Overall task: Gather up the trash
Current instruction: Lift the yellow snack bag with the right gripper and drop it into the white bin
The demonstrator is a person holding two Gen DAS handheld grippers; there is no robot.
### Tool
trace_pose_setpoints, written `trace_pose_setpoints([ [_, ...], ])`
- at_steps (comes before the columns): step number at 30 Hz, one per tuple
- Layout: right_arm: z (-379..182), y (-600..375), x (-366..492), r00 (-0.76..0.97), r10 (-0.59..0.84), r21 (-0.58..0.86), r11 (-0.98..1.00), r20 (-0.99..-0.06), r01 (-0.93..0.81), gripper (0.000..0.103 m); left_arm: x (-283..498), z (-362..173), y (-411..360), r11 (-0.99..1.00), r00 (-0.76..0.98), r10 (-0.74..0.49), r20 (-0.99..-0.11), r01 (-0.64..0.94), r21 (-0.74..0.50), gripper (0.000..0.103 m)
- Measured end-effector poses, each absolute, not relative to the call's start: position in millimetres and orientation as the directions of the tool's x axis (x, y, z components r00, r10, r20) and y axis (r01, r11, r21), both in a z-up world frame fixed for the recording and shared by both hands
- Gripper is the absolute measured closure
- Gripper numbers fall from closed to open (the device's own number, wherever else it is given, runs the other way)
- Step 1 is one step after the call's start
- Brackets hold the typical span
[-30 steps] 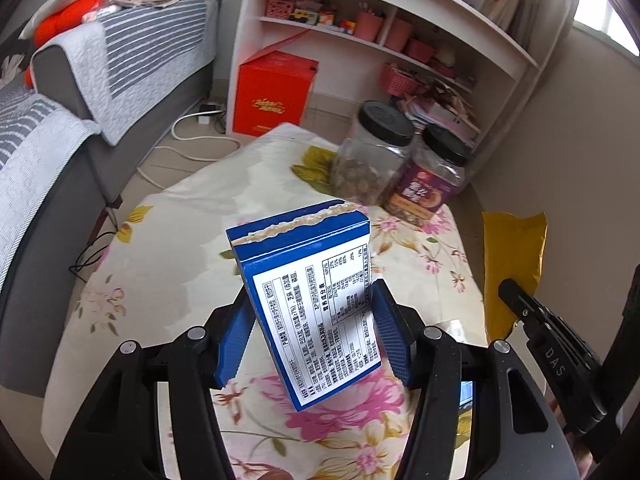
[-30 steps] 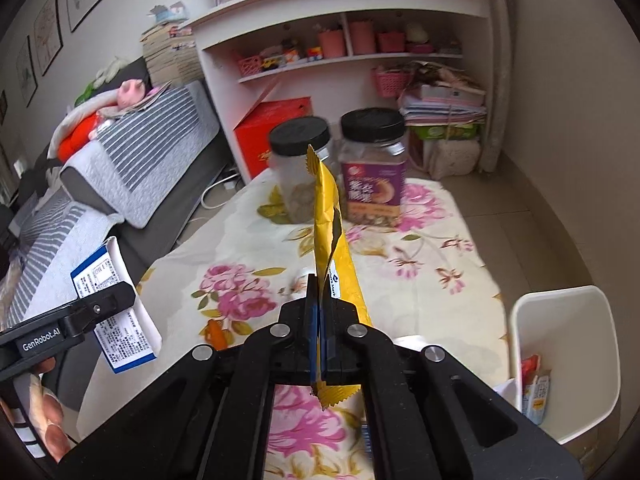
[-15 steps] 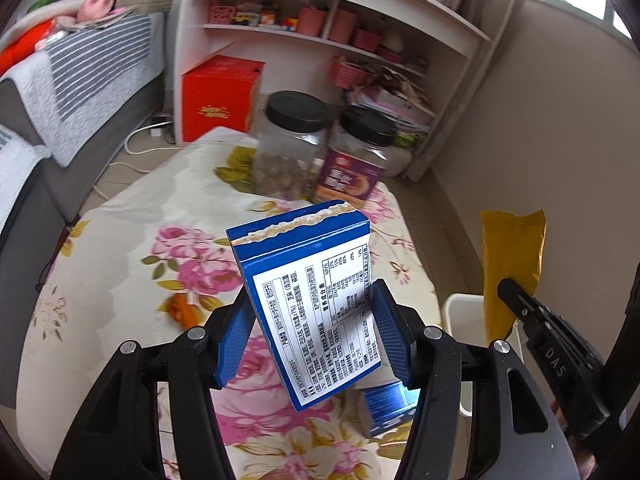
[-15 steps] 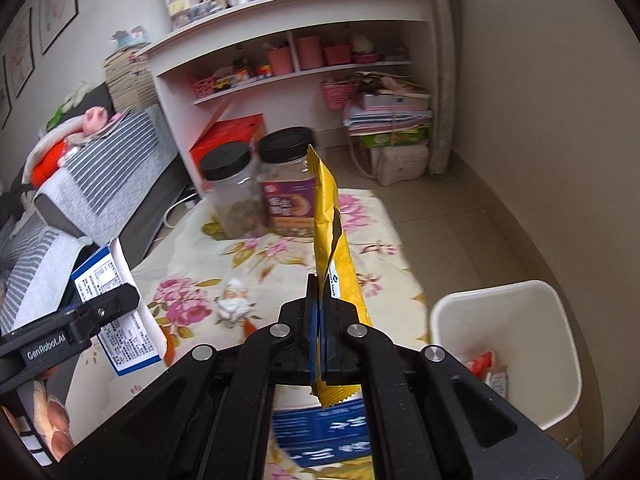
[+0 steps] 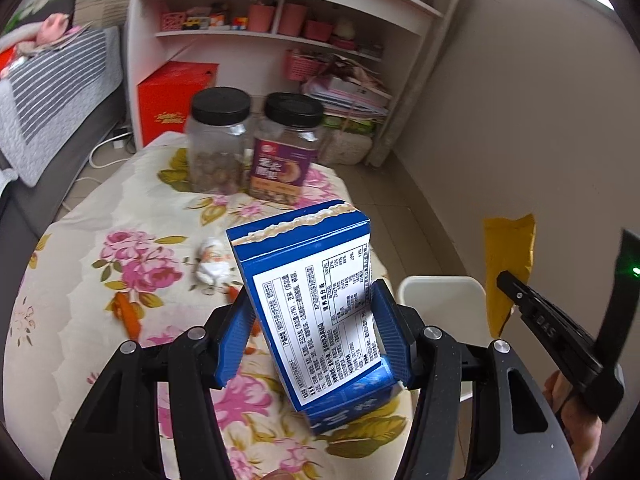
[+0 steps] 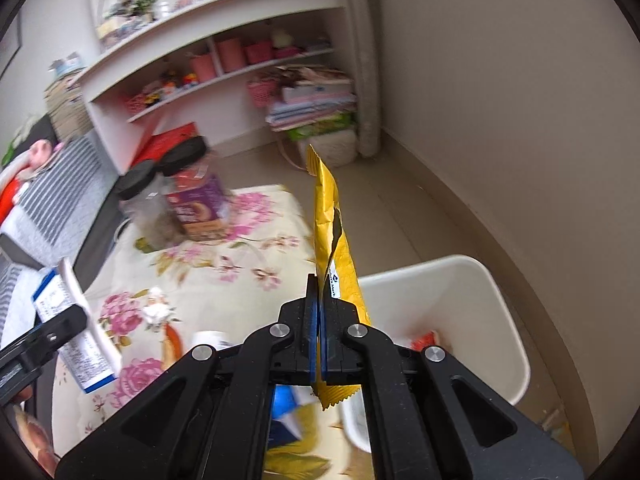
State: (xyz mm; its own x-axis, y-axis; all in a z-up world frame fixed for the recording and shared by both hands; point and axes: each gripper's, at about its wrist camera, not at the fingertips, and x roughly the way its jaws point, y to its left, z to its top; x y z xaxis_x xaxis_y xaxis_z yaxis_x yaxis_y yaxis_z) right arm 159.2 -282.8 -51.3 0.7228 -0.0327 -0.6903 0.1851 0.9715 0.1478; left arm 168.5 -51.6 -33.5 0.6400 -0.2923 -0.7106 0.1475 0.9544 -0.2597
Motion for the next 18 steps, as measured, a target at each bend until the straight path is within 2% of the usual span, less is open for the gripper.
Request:
trace_pose_setpoints([
  [7,-62.3,-340.1,150.2,0.688,-0.072,0.174,0.944,-0.722,0.282,0.102,163.4,-35.4,-99.1,0.943,0.621,-0.334,-0.709,0.224,-0.247,0.046],
  [8,-62.5,-346.3,148.7,0.685,-0.075,0.178,0.94,-0.725,0.292,0.099,162.8,-35.8,-108.9,0.94,0.618,-0.341,-0.708,0.239,-0.244,0.046],
  [10,-62.6,-362.3,142.4,0.681,-0.106,0.181,0.924,-0.725,0.336,0.085,161.8,-36.6,-125.4,0.935,0.612,-0.352,-0.708,0.263,-0.237,0.046],
  [11,-61.8,-371.2,138.1,0.682,-0.122,0.184,0.916,-0.721,0.358,0.069,161.0,-37.2,-135.5,0.933,0.61,-0.356,-0.708,0.279,-0.229,0.046],
  [12,-61.1,-376.9,134.4,0.686,-0.135,0.188,0.908,-0.715,0.375,0.06,160.0,-37.9,-143.2,0.931,0.609,-0.358,-0.707,0.292,-0.22,0.046],
  [18,-56.8,-416.2,114.9,0.69,-0.212,0.207,0.858,-0.693,0.471,0.051,158.9,-48.0,-190.7,0.915,0.575,-0.388,-0.72,0.335,-0.225,0.046],
])
